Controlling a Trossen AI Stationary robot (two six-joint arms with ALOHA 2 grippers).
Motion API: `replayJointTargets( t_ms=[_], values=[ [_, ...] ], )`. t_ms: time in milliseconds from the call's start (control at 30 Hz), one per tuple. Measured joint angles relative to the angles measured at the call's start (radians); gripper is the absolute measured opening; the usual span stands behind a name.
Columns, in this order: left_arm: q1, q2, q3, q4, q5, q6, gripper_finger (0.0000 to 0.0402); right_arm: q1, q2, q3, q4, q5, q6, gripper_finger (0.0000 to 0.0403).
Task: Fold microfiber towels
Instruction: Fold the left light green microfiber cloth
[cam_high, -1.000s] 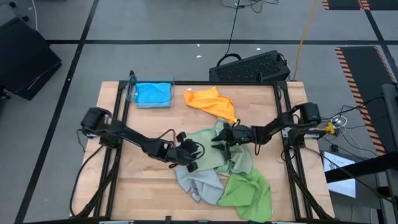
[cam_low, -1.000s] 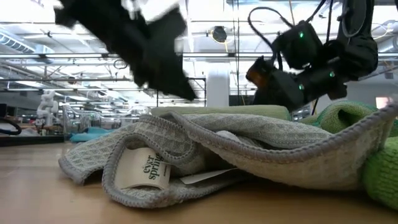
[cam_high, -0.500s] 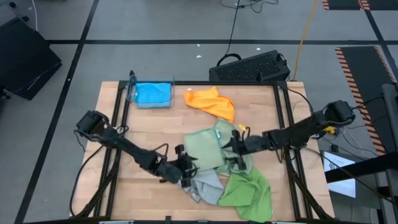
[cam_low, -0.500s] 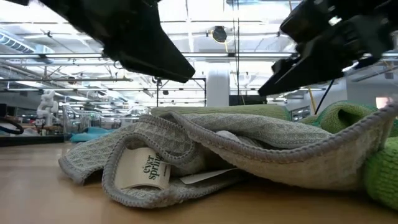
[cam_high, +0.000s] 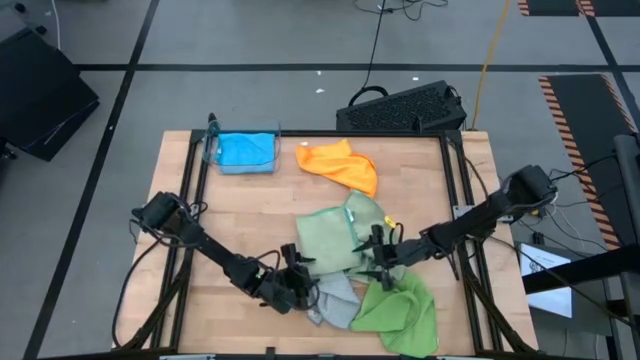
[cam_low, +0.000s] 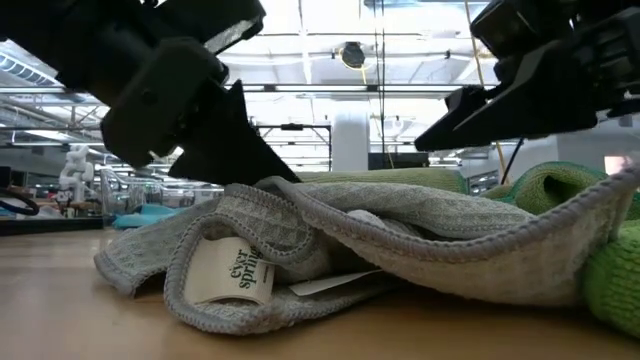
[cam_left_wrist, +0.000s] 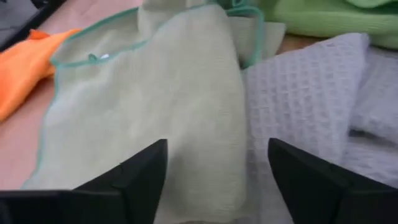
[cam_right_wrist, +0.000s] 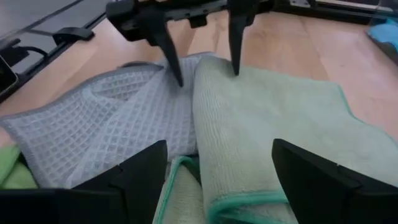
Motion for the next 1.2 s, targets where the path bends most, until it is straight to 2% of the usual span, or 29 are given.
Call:
replayJointTargets(
  t_ms=[167,300,500,733,933,1067,1200],
  values=[
    [0.021,0.0,0.0,-0.015,0.005,0.003,0.0191,0.0,0.074,0.004,0.052,0.0,-0.009,0.0278],
    [0.038,0.0,0.0,-0.016,0.064,0.0,0.0118,0.0,0.13,0.029,0.053,0.0,-0.036,0.0281],
    [0.053,-0.022,0.0,-0.047,0.09,-0.012,0.0015,0.0,0.198,0.082,0.01,0.029,-0.115,0.0281],
    [0.064,-0.056,0.0,-0.071,0.12,-0.023,0.0024,0.008,0.187,0.098,-0.021,0.153,-0.185,0.0281],
    [0.074,-0.056,0.0,-0.107,0.142,-0.039,0.001,0.004,0.164,0.098,-0.042,0.123,-0.269,0.027],
    [0.076,-0.057,-0.001,-0.093,0.142,-0.019,0.0022,-0.025,0.164,0.098,-0.061,0.096,-0.269,0.023],
    [0.078,-0.057,-0.001,-0.083,0.142,-0.008,0.0009,-0.046,0.164,0.098,-0.061,0.097,-0.271,0.0151]
  ],
)
